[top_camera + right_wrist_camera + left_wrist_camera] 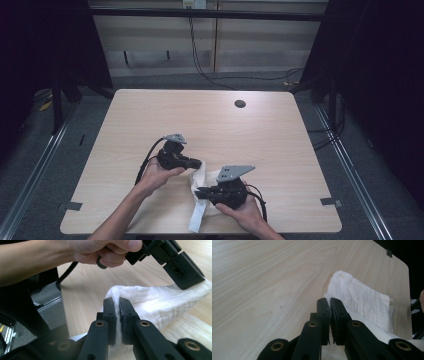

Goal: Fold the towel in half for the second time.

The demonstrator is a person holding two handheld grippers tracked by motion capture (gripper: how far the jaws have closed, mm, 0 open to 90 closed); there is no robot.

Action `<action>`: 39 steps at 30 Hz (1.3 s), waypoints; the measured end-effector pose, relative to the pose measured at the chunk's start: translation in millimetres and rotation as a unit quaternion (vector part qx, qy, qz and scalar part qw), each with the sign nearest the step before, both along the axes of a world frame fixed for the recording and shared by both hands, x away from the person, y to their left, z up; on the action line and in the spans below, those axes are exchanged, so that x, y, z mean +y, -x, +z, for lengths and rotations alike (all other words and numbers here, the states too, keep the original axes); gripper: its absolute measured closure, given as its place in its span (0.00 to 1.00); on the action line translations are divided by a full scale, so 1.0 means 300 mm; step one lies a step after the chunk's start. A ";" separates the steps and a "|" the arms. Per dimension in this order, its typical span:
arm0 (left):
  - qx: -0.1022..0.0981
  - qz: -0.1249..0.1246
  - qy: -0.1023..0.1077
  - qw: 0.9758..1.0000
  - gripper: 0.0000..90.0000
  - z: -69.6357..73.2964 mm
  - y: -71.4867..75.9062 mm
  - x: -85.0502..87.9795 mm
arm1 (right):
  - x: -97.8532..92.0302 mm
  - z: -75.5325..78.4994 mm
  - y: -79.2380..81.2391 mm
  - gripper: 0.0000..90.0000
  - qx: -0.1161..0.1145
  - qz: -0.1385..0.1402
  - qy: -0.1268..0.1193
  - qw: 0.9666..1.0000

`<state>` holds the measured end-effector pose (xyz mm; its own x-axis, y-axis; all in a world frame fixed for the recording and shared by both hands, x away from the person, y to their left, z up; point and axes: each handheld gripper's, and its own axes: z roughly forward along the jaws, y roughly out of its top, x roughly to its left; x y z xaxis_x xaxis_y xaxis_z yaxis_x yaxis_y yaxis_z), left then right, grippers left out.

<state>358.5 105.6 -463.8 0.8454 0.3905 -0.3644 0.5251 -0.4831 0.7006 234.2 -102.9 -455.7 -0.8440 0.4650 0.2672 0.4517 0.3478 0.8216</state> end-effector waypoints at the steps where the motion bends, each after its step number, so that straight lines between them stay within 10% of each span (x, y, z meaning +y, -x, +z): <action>1: 0.001 0.000 0.000 1.000 0.96 -0.003 -0.002 -0.007 | -0.008 -0.001 -0.001 0.94 0.000 -0.002 0.001 1.000; 39: 0.025 -0.014 -0.005 1.000 0.95 -0.057 -0.023 -0.255 | -0.253 -0.054 0.060 0.90 0.006 -0.082 0.037 0.996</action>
